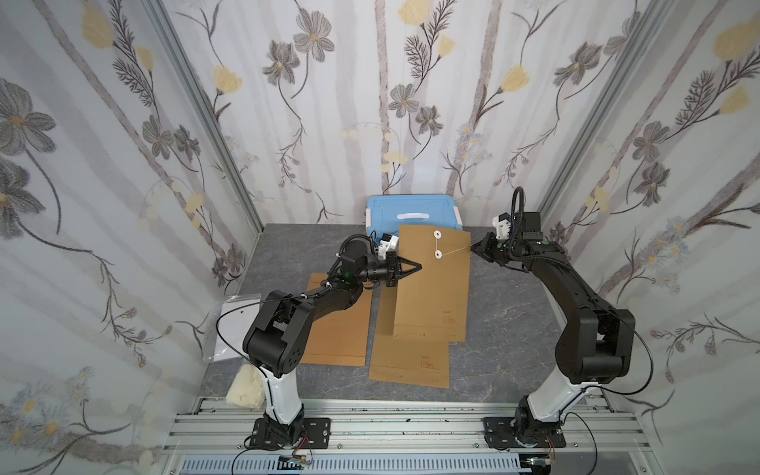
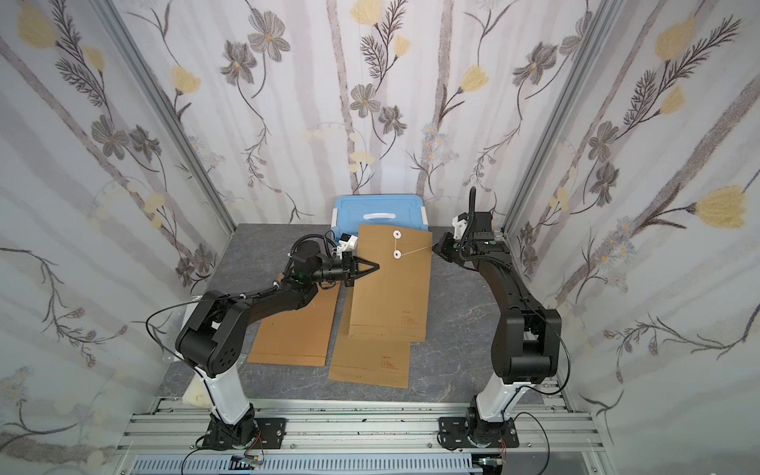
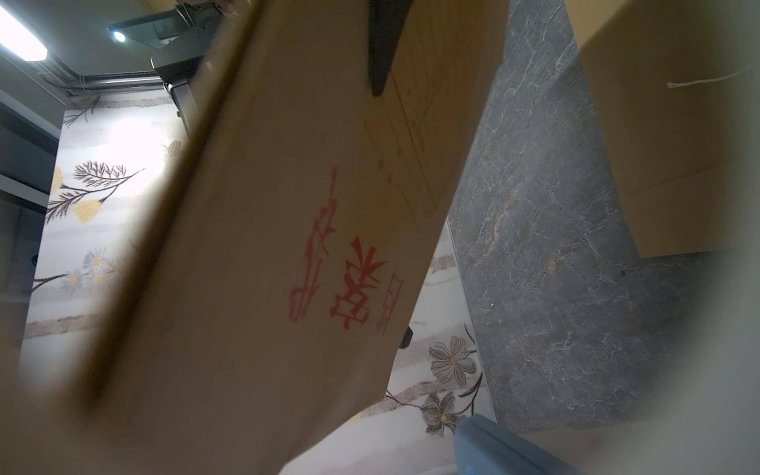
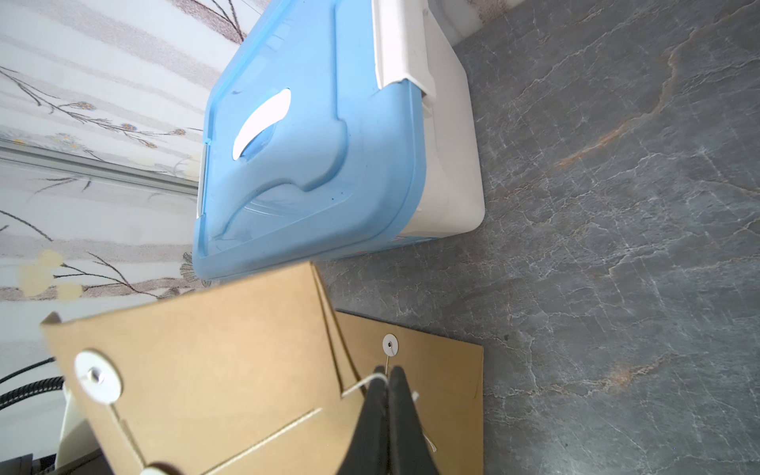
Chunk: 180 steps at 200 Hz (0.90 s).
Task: Close the mouth of the file bag
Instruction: Close the file bag.
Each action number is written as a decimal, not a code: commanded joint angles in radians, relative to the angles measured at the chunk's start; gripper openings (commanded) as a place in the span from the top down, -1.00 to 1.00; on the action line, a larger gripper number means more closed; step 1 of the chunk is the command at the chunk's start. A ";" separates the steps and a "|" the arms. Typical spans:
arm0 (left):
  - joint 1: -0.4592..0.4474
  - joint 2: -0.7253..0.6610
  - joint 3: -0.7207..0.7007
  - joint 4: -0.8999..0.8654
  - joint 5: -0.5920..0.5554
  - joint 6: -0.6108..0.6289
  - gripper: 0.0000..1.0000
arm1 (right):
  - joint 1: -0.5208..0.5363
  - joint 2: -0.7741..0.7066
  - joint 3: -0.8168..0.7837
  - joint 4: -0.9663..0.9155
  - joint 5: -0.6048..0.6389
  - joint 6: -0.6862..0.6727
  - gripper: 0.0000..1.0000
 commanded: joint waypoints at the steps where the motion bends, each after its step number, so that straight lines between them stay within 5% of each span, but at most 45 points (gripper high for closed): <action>1: 0.000 -0.032 -0.026 -0.149 0.021 0.122 1.00 | -0.001 0.019 0.038 -0.005 0.007 -0.024 1.00; 180: 0.006 -0.048 -0.004 -0.165 -0.080 0.139 1.00 | 0.046 -0.030 -0.039 -0.017 0.021 -0.011 1.00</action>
